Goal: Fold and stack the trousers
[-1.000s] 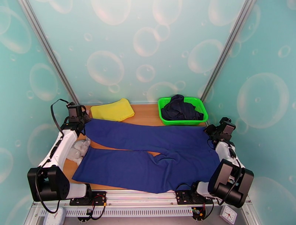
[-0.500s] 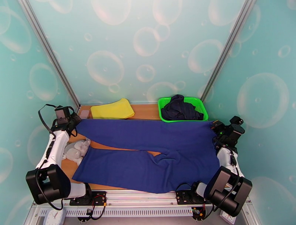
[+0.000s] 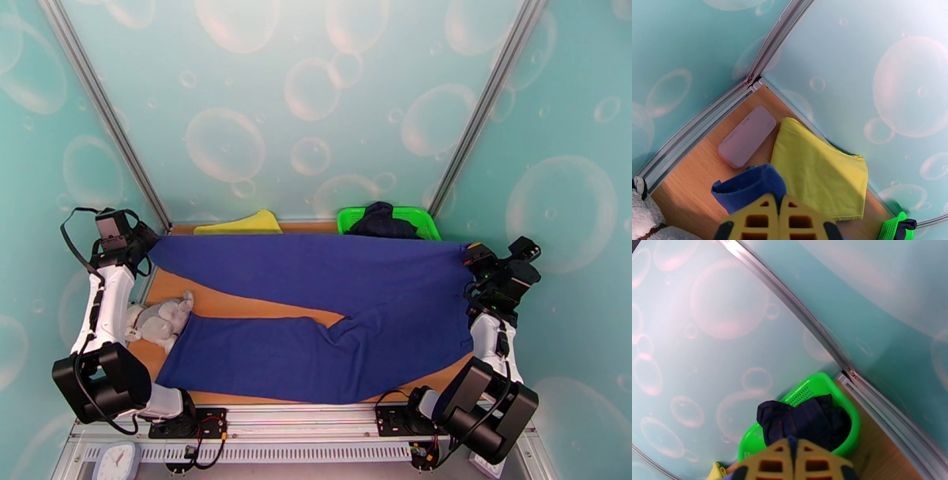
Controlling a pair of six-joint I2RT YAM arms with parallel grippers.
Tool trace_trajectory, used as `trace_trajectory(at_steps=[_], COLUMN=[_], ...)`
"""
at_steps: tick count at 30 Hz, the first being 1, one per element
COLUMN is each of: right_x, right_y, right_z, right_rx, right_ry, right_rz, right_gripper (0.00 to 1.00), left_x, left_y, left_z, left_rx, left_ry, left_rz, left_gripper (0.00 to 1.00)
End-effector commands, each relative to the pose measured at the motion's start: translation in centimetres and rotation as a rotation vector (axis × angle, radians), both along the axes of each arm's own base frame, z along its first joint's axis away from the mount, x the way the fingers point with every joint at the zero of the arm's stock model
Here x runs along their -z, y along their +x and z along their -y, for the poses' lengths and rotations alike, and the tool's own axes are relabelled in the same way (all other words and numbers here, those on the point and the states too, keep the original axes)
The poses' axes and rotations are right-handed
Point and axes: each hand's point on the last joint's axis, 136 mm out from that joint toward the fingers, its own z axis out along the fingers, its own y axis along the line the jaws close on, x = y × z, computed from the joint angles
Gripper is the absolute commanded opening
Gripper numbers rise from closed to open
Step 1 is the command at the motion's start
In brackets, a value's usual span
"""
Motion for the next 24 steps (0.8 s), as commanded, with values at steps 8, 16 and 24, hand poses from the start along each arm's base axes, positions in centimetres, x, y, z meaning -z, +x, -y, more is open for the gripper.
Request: trace_trajectory(at_steps=[8,16,24], right_x=[-4.2,-1.2,4.5], right_y=[0.8,1.4,-0.4], right_z=[-0.5,-2.0,-0.2], right_rx=[-0.142,-0.237,-0.077], right_ry=[-0.124,-0.098,-0.033], right_rz=[0.356,0.274,0.026], right_gripper=[0.00,0.00,0.00], left_x=[-3.2,0.2,4.0], left_y=[2.9,-2.1,-5.7], left_z=[-0.1,0.8,0.4], left_rx=[0.053,0.014,-0.019], left_ry=[-0.021,-0.083,-0.138], left_rz=[0.103,0.051,0.012], left_gripper=[0.00,0.00,0.00])
